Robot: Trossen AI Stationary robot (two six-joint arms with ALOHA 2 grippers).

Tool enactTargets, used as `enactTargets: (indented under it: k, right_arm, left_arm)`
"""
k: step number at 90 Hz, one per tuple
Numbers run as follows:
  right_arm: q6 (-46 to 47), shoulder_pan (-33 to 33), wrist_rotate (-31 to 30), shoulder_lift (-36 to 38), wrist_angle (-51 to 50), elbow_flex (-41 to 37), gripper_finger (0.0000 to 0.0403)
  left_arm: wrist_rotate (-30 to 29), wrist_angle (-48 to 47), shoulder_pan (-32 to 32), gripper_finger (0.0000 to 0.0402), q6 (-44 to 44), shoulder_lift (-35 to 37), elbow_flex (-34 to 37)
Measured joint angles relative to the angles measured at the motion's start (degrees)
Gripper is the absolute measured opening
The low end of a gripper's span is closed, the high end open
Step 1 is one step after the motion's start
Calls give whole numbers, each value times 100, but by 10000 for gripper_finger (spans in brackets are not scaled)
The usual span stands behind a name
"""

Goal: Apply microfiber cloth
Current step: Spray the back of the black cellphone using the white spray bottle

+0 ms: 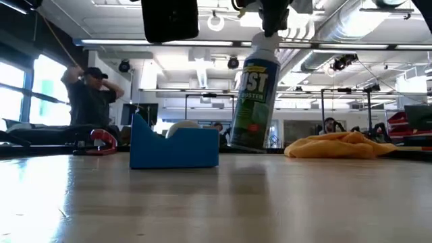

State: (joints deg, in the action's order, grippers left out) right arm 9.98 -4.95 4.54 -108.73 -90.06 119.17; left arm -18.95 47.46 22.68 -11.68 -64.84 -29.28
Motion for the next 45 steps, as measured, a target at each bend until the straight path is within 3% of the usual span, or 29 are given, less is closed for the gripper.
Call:
enactTargets:
  k: [45]
  right_arm:
    - [-144,-2,-155,-115,5,0,18]
  left_arm:
    - [-123,266,-2,12,-50,30,0]
